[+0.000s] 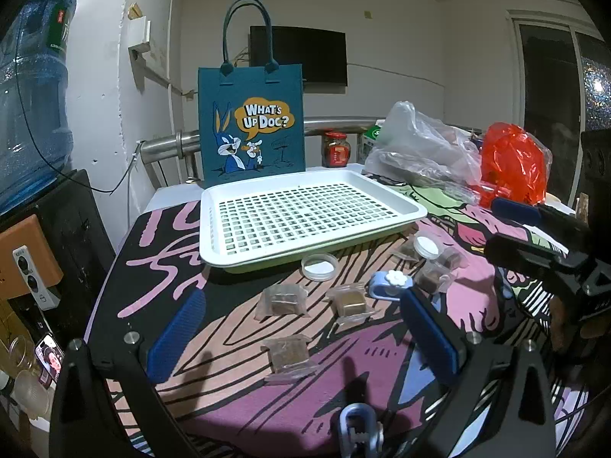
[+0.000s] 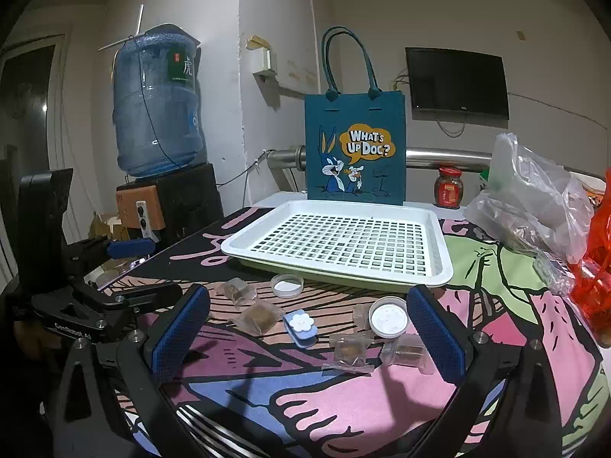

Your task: Organize objects

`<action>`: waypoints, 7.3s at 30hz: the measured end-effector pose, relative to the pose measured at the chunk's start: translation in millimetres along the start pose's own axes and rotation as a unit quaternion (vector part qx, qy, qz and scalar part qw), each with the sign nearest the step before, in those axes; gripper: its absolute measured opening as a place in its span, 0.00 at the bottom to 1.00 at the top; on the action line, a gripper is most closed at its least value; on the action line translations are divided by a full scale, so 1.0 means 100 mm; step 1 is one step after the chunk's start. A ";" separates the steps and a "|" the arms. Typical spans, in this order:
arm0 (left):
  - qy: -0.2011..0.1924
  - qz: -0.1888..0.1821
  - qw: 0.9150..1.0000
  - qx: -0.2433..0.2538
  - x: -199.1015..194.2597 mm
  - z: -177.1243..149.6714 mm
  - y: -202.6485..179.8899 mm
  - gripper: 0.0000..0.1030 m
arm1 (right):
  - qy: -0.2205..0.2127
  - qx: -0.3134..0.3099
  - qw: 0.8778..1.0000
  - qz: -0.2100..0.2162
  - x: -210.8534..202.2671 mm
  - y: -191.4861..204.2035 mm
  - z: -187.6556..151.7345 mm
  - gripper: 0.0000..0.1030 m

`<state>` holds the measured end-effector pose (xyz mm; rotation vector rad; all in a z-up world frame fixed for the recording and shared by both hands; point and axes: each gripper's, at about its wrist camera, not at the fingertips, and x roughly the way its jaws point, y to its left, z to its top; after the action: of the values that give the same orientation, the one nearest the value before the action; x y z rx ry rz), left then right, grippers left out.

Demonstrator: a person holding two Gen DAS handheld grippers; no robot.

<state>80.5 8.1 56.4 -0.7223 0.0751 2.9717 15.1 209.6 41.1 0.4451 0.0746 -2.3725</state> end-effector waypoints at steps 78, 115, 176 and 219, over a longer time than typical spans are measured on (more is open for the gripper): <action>0.112 -0.083 0.990 0.031 -0.14 -0.36 -0.21 0.93 | 0.113 -0.027 0.993 0.024 -0.10 0.06 -0.21 1.00; 0.189 -0.099 0.977 -0.002 0.08 -0.49 -0.16 0.51 | 0.202 -0.017 0.979 0.000 0.41 -0.20 -0.12 0.62; 0.063 -0.051 0.996 -0.026 0.96 0.93 0.10 0.24 | 0.115 -0.005 0.993 0.024 0.75 -0.28 0.97 0.24; 0.099 -0.024 0.991 -0.092 1.51 0.80 0.36 0.66 | 0.173 0.053 0.983 -0.038 1.48 -0.72 0.64 0.66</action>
<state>-92.6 -11.7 59.0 -1.0230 -0.2057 2.8780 -153.2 157.4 46.5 0.9185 0.1268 -2.3563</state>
